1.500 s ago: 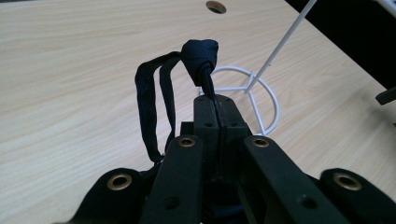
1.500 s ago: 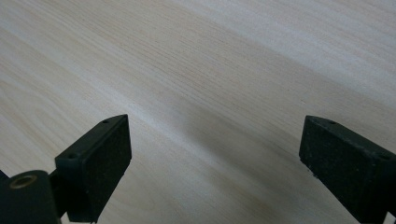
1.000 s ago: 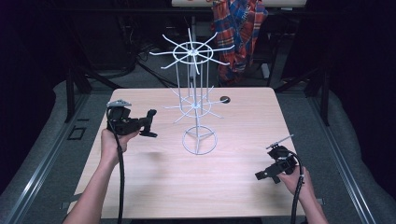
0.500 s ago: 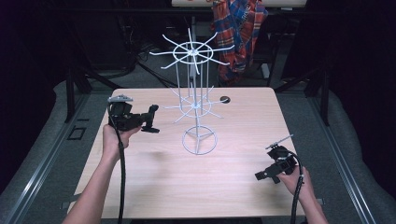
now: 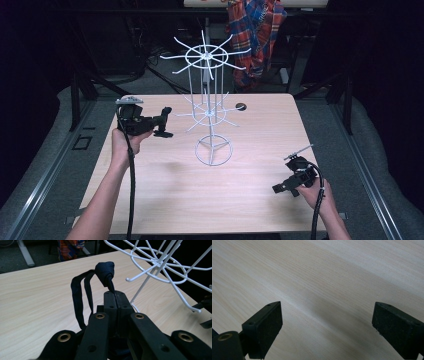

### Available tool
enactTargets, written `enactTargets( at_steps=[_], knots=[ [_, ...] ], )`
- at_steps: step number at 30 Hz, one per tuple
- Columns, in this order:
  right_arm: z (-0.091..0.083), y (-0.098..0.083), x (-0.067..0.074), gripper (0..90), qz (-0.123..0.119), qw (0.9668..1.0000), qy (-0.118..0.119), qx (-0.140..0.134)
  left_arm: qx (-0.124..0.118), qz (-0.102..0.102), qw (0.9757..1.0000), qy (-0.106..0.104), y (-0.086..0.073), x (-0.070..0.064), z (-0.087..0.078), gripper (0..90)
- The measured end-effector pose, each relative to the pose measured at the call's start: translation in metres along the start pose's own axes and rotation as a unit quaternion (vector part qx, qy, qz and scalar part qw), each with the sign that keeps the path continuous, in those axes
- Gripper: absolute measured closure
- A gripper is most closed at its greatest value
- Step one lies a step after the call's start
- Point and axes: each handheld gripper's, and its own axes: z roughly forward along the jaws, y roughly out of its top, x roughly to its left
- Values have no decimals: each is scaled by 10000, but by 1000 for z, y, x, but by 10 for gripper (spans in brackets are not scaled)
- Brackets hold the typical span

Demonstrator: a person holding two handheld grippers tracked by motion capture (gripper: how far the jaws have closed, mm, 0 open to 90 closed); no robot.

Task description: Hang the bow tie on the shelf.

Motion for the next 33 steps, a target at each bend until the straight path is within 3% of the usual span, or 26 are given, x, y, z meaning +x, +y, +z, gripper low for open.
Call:
enactTargets(
  at_steps=[6, 7, 15, 18, 21, 23, 28, 33],
  knots=[
    [1, 0, 0, 91, 61, 9999, 75, -72, -66, 15, 10000, -34, 6, -1, 0, 891],
    [3, -1, 0, 91, 186, 9996, 56, -202, -117, 0, 9999, -39, 7, -2, 1, 891],
    [3, -2, 0, 92, 188, 9997, 45, -177, -228, 71, 9997, -33, 15, -7, 5, 891],
    [0, -1, -3, 91, 38, 10000, 28, 10, -253, 109, 9996, -24, 16, -9, 6, 891],
    [0, -1, -2, 91, 50, 10000, 34, 10, -247, 152, 9996, -47, 16, -10, 5, 891],
    [2, -3, -1, 91, 223, 9995, 72, -207, -243, 201, 9995, -68, 17, -12, 5, 892],
    [0, -1, -2, 92, 76, 9999, 69, -48, -252, 259, 9993, -115, 18, -16, 4, 891],
    [0, -2, -1, 91, 146, 9998, 98, -76, -236, 327, 9990, -172, 18, -20, 4, 891]
  ],
)
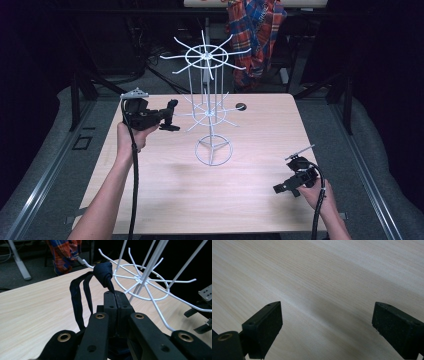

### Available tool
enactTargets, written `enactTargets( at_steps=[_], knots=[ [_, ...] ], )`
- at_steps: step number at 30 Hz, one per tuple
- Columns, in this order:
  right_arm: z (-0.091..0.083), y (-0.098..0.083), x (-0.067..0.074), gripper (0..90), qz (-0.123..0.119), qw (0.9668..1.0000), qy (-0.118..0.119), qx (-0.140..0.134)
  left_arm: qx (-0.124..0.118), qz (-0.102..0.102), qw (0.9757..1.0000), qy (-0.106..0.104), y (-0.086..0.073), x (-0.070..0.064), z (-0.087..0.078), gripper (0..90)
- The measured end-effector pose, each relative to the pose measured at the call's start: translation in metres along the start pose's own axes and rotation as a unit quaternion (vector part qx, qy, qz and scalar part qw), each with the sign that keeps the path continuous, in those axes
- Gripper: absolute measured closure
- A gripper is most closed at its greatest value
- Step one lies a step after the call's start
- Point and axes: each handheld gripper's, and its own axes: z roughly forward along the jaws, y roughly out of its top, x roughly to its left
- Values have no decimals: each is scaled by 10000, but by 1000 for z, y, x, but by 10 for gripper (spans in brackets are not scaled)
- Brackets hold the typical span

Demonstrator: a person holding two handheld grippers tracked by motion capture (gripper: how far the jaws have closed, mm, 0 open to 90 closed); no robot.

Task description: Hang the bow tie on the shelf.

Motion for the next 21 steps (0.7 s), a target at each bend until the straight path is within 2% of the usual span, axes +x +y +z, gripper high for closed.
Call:
enactTargets(
  at_steps=[1, 3, 4, 5, 6, 8, 9, 11, 12, 14, 15, 18, 19, 21],
  knots=[
    [2, -1, 1, 91, 101, 9998, -30, -142, -16, 89, 9999, -43, 0, -2, 1, 891],
    [1, 0, 1, 92, 13, 10000, -4, -6, 43, 184, 9998, -13, -1, -4, 4, 891],
    [0, 1, -1, 91, -121, 9998, -79, 98, 47, 205, 9998, -29, -1, -5, 5, 891],
    [0, 1, -1, 91, -85, 9999, -28, 49, 47, 205, 9998, -29, -1, -5, 5, 891],
    [2, -1, 2, 91, 132, 9998, -25, -124, 89, 248, 9996, -47, -3, -6, 8, 891],
    [2, -1, -1, 91, 79, 10000, -18, -57, 122, 217, 9997, -83, -4, -5, 10, 891],
    [3, -1, 0, 92, 103, 9999, -35, -125, 131, 215, 9996, -107, -5, -5, 11, 891],
    [1, 1, 0, 92, 11, 10000, 10, 6, 143, 225, 9996, -123, -6, -6, 14, 891],
    [0, 1, -1, 92, -124, 9998, -70, 119, 147, 248, 9995, -143, -7, -6, 15, 891],
    [0, 1, -1, 91, -106, 9999, -73, 90, 199, 276, 9993, -157, -9, -8, 19, 891],
    [2, -1, 1, 92, 93, 9999, 6, -99, 220, 281, 9992, -170, -9, -8, 20, 891],
    [0, 0, 0, 91, -21, 10000, -36, 33, 271, 294, 9990, -186, -11, -9, 23, 891],
    [2, -1, 2, 91, 111, 9999, -30, -112, 300, 292, 9989, -193, -12, -9, 26, 891],
    [0, 1, -1, 91, -127, 9998, -75, 107, 310, 285, 9989, -205, -13, -10, 27, 891]
  ],
)
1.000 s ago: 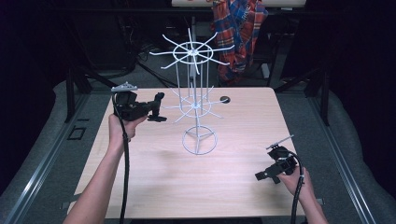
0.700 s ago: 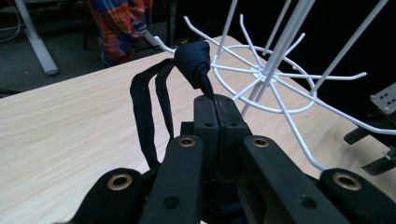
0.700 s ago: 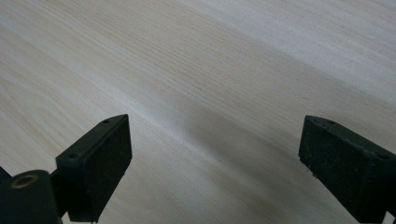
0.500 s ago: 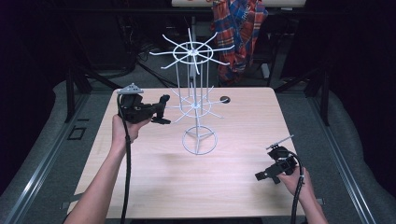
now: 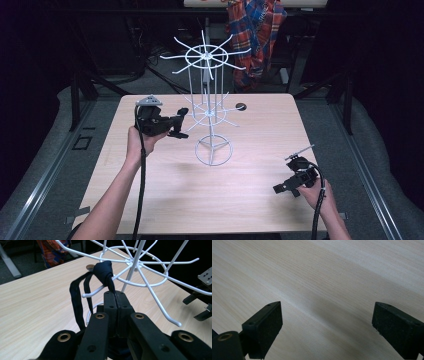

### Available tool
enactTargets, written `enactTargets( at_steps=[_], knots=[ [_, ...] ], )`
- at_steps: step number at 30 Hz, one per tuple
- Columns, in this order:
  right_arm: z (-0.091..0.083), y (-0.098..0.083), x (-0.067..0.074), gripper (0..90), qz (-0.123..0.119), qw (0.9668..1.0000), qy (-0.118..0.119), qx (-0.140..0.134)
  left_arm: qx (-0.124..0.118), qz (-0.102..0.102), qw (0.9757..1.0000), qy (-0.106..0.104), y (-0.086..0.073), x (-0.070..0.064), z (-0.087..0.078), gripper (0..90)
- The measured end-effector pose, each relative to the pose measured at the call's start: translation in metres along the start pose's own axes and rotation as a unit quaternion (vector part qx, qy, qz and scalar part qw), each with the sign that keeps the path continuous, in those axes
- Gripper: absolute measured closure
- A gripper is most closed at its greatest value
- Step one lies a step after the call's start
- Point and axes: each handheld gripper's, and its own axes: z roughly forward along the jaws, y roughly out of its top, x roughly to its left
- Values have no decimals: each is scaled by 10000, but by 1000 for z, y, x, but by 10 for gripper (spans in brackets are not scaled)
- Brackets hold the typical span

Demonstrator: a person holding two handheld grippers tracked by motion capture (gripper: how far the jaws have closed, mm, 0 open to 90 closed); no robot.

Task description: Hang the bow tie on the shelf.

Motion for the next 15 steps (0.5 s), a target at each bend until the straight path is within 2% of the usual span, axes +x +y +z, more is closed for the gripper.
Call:
enactTargets(
  at_steps=[1, 2, 4, 6, 7, 8, 11, 12, 14, 15],
  knots=[
    [0, 0, 0, 92, -13, 10000, -5, 18, 29, 18, 10000, 3, 0, 0, 0, 891],
    [2, -1, 1, 91, 124, 9998, 8, -145, 16, 21, 10000, 13, -1, -1, 1, 891],
    [0, 0, 0, 92, 37, 10000, 34, -47, 39, 24, 10000, 21, -2, -2, 2, 891],
    [1, -1, 2, 92, 130, 9998, 58, -99, 61, 28, 10000, 5, -3, -2, 4, 891],
    [2, -1, 3, 91, 216, 9996, -14, -175, 78, 28, 10000, -6, -4, -2, 5, 891],
    [0, 0, 0, 91, -9, 10000, -33, 17, 103, 34, 9999, -22, -4, -2, 5, 891],
    [-1, 0, 0, 92, 0, 10000, -37, 3, 128, 46, 9999, -28, -5, -3, 7, 891],
    [1, 0, 1, 91, 80, 9999, 10, -86, 99, 37, 9999, -27, -6, -3, 8, 891],
    [-1, 0, 0, 91, -29, 10000, -60, 18, 99, 56, 9999, -64, -8, -3, 8, 891],
    [-1, 0, 1, 91, -4, 10000, -37, -18, 99, 56, 9999, -64, -8, -3, 8, 891]
  ],
)
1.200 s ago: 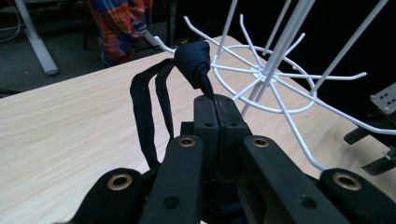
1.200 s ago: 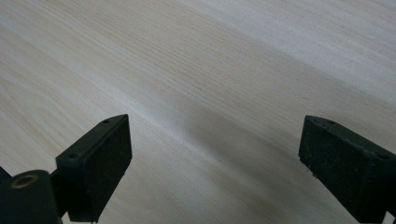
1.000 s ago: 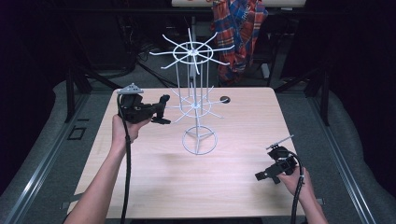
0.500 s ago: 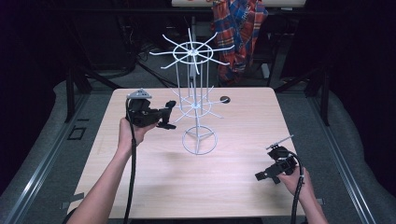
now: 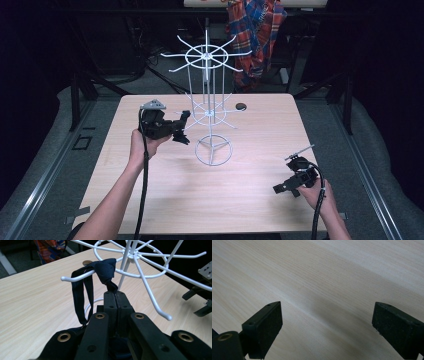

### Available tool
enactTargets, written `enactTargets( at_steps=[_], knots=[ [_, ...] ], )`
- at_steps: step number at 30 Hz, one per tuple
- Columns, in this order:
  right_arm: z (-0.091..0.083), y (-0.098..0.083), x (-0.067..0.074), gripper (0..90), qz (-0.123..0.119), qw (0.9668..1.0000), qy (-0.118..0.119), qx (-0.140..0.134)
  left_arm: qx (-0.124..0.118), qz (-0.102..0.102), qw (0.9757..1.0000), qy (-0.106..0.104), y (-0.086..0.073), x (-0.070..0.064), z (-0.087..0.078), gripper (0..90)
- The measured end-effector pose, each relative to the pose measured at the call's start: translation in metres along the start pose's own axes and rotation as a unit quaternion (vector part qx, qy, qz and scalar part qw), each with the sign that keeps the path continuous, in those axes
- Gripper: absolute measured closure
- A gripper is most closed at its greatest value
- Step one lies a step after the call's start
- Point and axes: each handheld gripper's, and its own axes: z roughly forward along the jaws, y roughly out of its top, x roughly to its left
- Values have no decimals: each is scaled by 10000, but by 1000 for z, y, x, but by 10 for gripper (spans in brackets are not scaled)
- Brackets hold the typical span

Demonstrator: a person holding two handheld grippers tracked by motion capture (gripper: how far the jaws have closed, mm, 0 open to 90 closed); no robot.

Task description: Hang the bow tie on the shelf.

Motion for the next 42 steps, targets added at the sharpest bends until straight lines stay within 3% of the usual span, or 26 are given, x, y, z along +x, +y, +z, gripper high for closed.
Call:
enactTargets(
  at_steps=[3, 8, 12, 19, 20, 24, 26, 27, 29, 30, 33, 34, 35, 36, 37, 38, 39, 42],
  knots=[
    [0, 0, -1, 91, -12, 10000, 4, 30, -1, -71, 10000, -64, -4, 2, 4, 890],
    [0, 0, -1, 91, -34, 10000, -25, 40, -87, -26, 10000, 0, -8, 4, 5, 890],
    [1, 0, 1, 91, 89, 9999, 61, -86, -87, -36, 9999, -35, -10, 4, 6, 890],
    [1, 0, -1, 91, 84, 9999, 110, -81, -48, 92, 9999, -97, -12, 1, 12, 890],
    [3, -2, 0, 91, 200, 9996, 48, -212, -55, 127, 9998, -120, -12, -1, 13, 890],
    [3, -2, 0, 91, 218, 9996, 80, -184, -52, 160, 9997, -155, -10, -2, 15, 890],
    [2, -1, -3, 91, 59, 9999, 126, -16, -55, 183, 9997, -162, -9, -2, 16, 890],
    [3, -3, -1, 91, 225, 9996, 19, -161, -60, 205, 9996, -173, -9, -3, 16, 889],
    [2, -5, -2, 91, 250, 9995, 47, -170, -39, 279, 9995, -158, -8, -3, 17, 889],
    [0, -4, -5, 91, 65, 9999, 123, -75, -49, 273, 9995, -148, -8, -3, 18, 889],
    [0, -4, -2, 91, 157, 9997, 117, -113, -78, 238, 9995, -168, -9, -2, 18, 889],
    [2, -5, 0, 91, 218, 9994, 87, -249, -58, 240, 9995, -175, -10, -2, 17, 889],
    [0, -4, -3, 90, 18, 10000, 0, -57, -58, 250, 9995, -171, -10, -2, 17, 888],
    [0, -3, -2, 91, 53, 9999, 87, -86, -60, 258, 9995, -157, -10, -2, 17, 888],
    [4, -5, 2, 90, 299, 9988, 131, -375, -93, 273, 9995, -145, -10, -2, 17, 887],
    [3, -4, 1, 90, 244, 9992, 122, -293, -93, 273, 9995, -145, -10, -2, 17, 886],
    [0, -3, -1, 90, 43, 9999, 111, -55, -59, 311, 9995, -76, -11, -2, 17, 881],
    [-1, -3, -1, 91, 60, 9999, 44, -78, -64, 303, 9995, -26, -12, -2, 18, 880]
  ],
)
